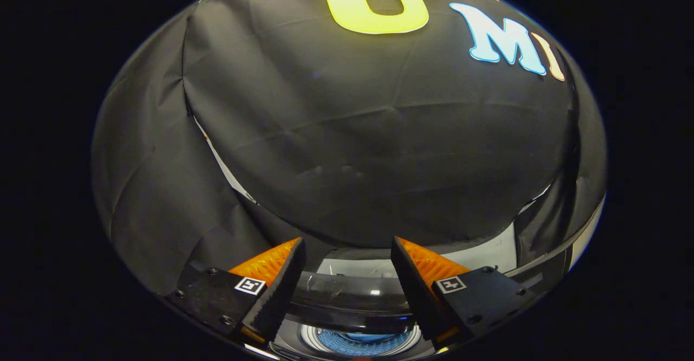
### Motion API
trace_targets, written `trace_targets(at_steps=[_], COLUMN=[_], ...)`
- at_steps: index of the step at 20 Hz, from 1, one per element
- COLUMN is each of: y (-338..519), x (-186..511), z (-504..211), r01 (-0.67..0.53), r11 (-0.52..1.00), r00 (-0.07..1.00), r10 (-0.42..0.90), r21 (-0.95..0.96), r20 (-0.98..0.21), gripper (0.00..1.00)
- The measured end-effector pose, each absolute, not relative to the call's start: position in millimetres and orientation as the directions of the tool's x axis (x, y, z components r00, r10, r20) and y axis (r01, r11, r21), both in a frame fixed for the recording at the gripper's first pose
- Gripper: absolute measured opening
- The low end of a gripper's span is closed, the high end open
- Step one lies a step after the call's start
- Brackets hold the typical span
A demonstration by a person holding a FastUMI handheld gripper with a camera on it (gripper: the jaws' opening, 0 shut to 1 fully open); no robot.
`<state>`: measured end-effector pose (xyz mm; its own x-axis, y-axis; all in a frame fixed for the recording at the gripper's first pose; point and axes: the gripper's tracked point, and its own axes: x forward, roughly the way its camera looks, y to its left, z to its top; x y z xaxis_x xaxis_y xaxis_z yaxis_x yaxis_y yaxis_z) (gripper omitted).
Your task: Put the clothes into the washing machine and then close the washing machine lid.
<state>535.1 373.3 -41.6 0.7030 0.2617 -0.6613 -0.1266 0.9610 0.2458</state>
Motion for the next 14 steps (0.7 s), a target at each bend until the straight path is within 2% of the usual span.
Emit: trace_targets(at_steps=[7, 14], y=[385.2, 384.4], x=[527.3, 499.9], z=[-60.3, -56.8], r01=[-0.196, -0.208], r11=[0.962, 0.962], r00=[0.653, 0.689], r10=[0.273, 0.272], r21=[0.190, 0.176], r20=[-0.707, -0.672], gripper=[0.98, 0.99])
